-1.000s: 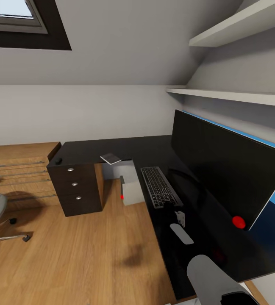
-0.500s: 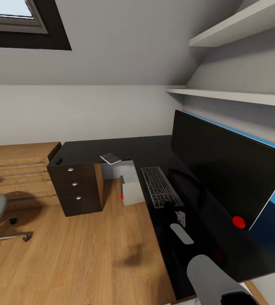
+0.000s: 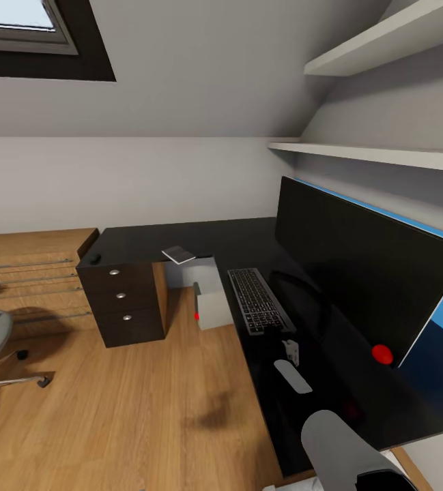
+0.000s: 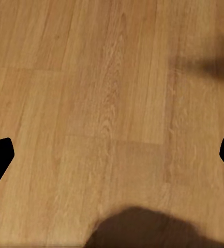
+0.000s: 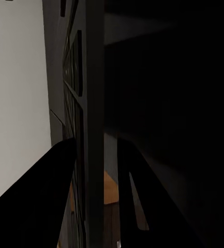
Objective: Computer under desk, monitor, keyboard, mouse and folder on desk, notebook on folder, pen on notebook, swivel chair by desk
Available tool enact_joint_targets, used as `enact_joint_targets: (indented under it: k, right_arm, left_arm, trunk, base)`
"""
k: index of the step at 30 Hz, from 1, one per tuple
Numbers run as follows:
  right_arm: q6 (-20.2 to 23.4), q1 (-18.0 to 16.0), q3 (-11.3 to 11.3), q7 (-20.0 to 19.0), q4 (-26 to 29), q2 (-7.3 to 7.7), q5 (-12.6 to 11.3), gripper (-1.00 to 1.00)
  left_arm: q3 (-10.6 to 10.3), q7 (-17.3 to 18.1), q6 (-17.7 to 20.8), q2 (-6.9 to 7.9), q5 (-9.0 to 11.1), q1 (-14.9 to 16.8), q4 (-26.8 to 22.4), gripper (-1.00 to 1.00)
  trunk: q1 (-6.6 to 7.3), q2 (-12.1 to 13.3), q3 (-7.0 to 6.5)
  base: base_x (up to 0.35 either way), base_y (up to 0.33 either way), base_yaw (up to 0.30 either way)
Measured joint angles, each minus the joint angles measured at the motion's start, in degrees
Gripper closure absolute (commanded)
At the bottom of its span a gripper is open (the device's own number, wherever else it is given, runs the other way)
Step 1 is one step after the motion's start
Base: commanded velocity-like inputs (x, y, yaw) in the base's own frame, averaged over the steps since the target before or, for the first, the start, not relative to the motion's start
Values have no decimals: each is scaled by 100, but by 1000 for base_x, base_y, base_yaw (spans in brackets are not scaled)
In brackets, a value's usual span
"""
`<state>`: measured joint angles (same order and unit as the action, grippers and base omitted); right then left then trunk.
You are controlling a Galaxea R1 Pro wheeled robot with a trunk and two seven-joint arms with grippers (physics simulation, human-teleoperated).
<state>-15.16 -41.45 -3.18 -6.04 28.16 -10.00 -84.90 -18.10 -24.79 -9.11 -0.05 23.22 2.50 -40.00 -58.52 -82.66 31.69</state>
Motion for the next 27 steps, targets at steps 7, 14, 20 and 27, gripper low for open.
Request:
enact_joint_targets:
  k: [7,14,20,27]
  right_arm:
    - [-6,-2,9,1,-1,0,0,100]
    - [-7,-3,21,1,0,0,3,100]
    - [-7,-2,22,1,1,0,4,100]
    - [-6,-2,32,3,6,0,-1,100]
  left_arm:
    - [3,4,0,0,0,0,0,-100]
    - [1,6,0,0,0,0,0,-100]
    - [4,5,0,0,0,0,0,-100]
    - [4,3,0,0,0,0,0,-100]
  trunk:
    - [0,0,0]
    - [0,0,0]
    - [0,0,0]
    - [0,0,0]
  base:
    - [0,0,0]
    - [0,0,0]
    - [0,0,0]
    - [0,0,0]
